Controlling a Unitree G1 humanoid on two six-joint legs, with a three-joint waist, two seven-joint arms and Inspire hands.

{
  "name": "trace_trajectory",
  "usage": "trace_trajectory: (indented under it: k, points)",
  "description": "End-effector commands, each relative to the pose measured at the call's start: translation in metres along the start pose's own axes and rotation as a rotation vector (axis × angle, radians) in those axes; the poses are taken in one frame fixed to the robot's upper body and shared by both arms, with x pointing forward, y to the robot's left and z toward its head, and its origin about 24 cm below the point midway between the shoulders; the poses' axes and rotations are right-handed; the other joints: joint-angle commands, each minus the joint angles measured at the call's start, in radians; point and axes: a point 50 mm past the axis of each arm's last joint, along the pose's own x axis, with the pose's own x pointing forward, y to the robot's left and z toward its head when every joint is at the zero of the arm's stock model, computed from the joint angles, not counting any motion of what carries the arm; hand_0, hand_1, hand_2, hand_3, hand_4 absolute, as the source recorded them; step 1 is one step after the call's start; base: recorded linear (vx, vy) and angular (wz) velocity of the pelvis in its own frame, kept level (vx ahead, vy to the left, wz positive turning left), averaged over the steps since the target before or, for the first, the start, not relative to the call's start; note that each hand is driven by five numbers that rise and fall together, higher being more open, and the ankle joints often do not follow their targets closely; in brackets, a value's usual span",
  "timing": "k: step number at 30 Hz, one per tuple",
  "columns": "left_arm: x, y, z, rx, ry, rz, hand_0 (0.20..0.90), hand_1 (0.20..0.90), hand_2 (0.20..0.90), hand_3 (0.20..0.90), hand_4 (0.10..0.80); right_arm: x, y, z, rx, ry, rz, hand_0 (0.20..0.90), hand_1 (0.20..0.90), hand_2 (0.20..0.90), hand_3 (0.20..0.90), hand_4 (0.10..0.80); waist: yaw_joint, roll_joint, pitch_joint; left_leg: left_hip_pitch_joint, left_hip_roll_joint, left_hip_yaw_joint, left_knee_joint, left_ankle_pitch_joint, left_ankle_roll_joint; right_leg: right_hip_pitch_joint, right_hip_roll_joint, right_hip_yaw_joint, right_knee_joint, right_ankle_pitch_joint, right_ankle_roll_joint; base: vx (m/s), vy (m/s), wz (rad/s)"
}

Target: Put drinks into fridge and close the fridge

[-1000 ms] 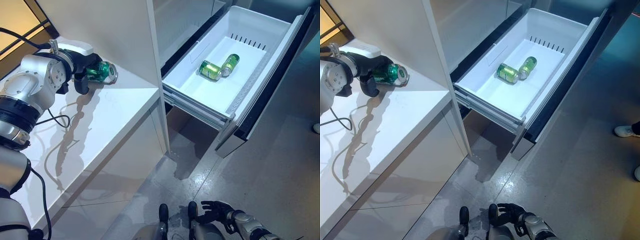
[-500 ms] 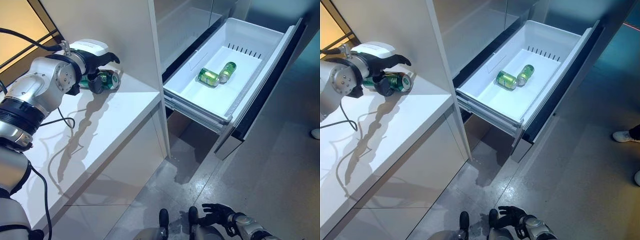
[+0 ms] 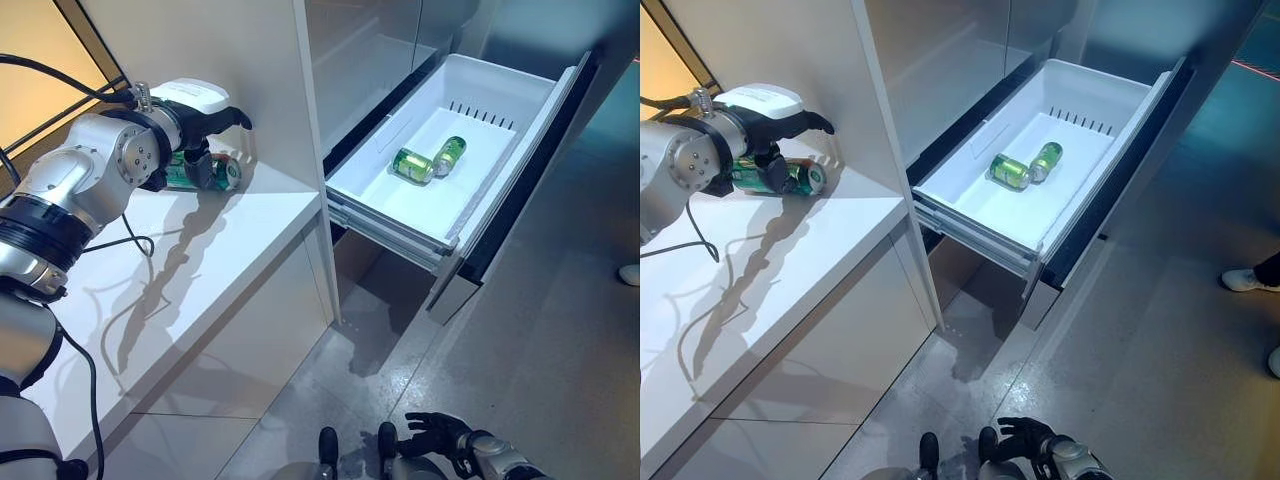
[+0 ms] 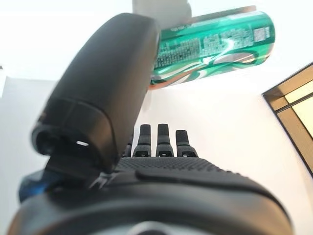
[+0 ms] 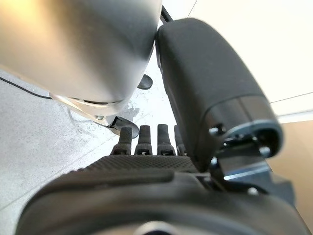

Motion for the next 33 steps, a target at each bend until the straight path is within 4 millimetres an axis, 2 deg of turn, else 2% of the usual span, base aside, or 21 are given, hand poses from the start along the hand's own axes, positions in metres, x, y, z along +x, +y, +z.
trace_trajectory:
  k: [1, 14, 24, 33]
  points:
    - [-0.012, 0.042, -0.026, -0.019, 0.15, 0.122, 0.9, 0.9, 0.9, 0.9, 0.8, -0.015, -0.022, -0.04, -0.026, 0.13, -0.035, 0.9, 0.9, 0.9, 0.9, 0.8, -0.014, 0.025, -0.029, 0.032, -0.061, 0.022, 0.002, -0.126, 0.032, -0.002, 0.029, 0.048, 0.051, -0.103, 0.033, 0.0, 0.0, 0.0]
    - [-0.003, 0.029, -0.031, -0.086, 0.206, 0.046, 0.9, 0.9, 0.9, 0.9, 0.8, -0.014, -0.025, -0.032, -0.016, 0.098, -0.038, 0.9, 0.9, 0.9, 0.9, 0.8, -0.02, 0.012, 0.004, 0.001, -0.057, 0.026, 0.019, -0.12, 0.033, -0.029, 0.03, 0.054, 0.065, -0.099, 0.029, 0.0, 0.0, 0.0]
    - [0.001, 0.035, -0.033, -0.119, 0.265, 0.09, 0.9, 0.9, 0.9, 0.9, 0.8, -0.012, -0.03, -0.01, -0.018, 0.036, -0.047, 0.9, 0.9, 0.9, 0.9, 0.8, -0.023, -0.005, 0.055, -0.056, -0.053, 0.031, 0.035, -0.109, 0.032, -0.09, 0.034, 0.07, 0.086, -0.09, 0.023, -0.02, -0.004, -0.01]
    - [-0.002, 0.04, -0.041, -0.125, 0.308, 0.111, 0.9, 0.9, 0.9, 0.9, 0.8, -0.012, -0.035, 0.0, -0.027, 0.009, -0.057, 0.9, 0.9, 0.9, 0.9, 0.8, -0.018, -0.011, 0.079, -0.088, -0.052, 0.03, 0.046, -0.104, 0.032, -0.124, 0.033, 0.066, 0.101, -0.089, 0.017, -0.013, 0.003, -0.02]
